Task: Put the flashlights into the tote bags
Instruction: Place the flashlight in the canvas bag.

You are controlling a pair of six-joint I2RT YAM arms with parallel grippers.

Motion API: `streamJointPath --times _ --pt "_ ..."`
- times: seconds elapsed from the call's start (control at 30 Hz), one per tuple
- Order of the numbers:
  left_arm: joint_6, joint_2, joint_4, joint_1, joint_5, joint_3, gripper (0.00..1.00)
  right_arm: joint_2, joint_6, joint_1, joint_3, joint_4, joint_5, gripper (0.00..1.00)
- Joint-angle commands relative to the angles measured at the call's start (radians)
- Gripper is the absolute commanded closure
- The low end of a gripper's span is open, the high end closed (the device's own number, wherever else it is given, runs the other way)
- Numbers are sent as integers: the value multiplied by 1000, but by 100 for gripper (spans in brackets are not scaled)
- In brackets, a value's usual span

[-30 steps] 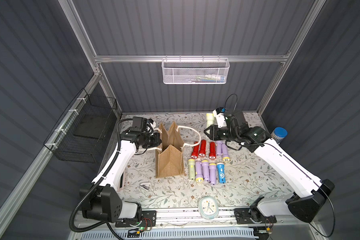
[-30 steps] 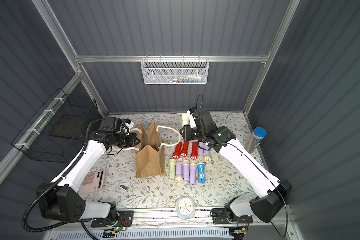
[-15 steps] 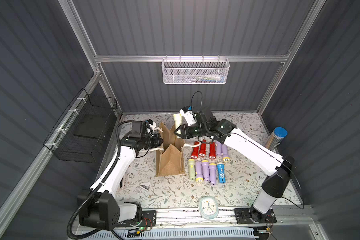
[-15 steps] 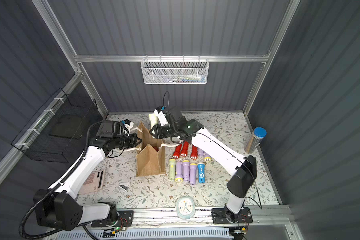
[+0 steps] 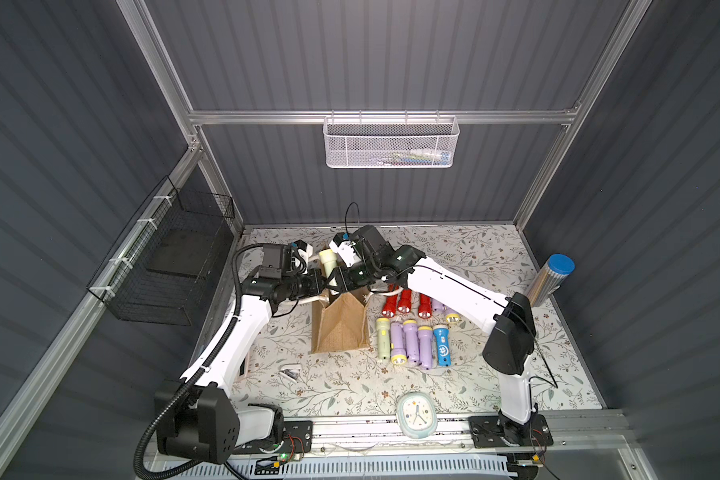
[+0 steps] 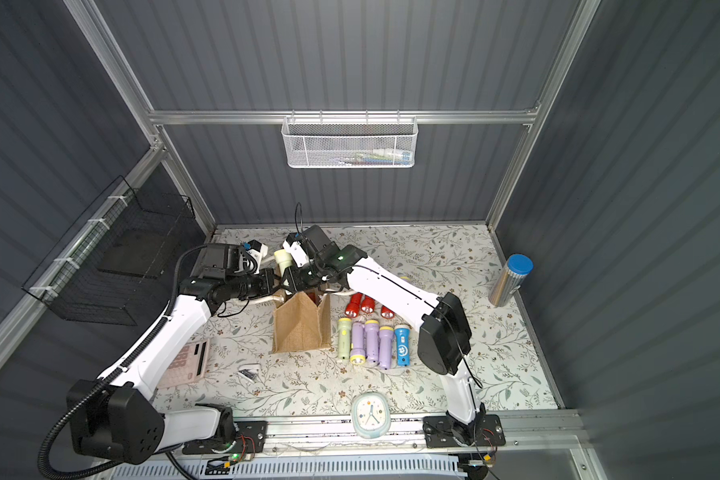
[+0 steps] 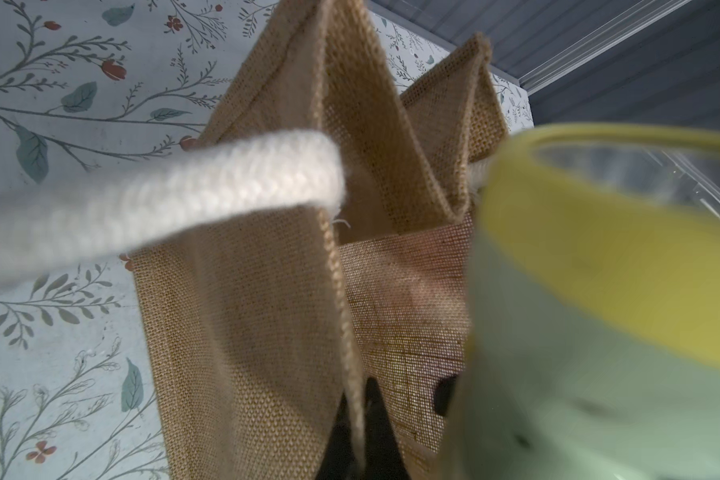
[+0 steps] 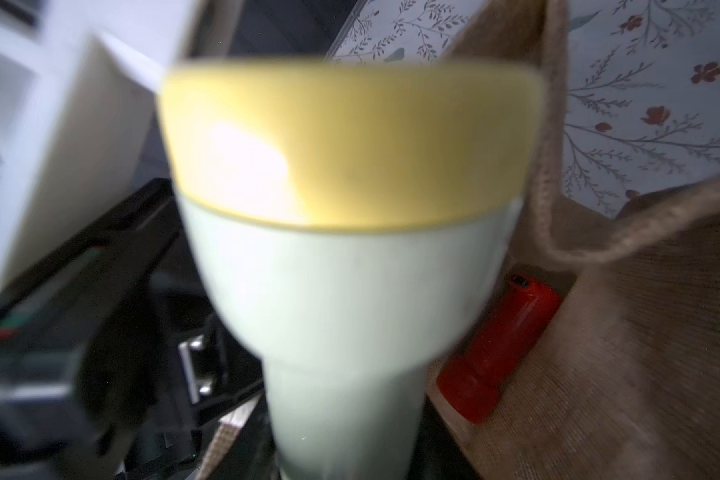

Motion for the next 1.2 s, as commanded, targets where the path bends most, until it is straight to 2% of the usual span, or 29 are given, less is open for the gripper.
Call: streamJointPath --times 0.0,0.27,0.63,1.0,1.17 --pt "-19 -40 27 -6 41 -11 100 25 -23 1 16 -12 -18 100" --pt "-26 -71 11 -4 37 -13 100 47 -27 1 -34 -31 0 100" --pt "-38 -85 -76 20 -94 0 100 -13 17 -10 -156 -22 82 100" --pt "27 -124 -31 48 34 -50 100 103 23 -13 -78 -189 102 100" --pt "40 -113 26 48 121 -86 100 213 15 -12 50 -335 142 100"
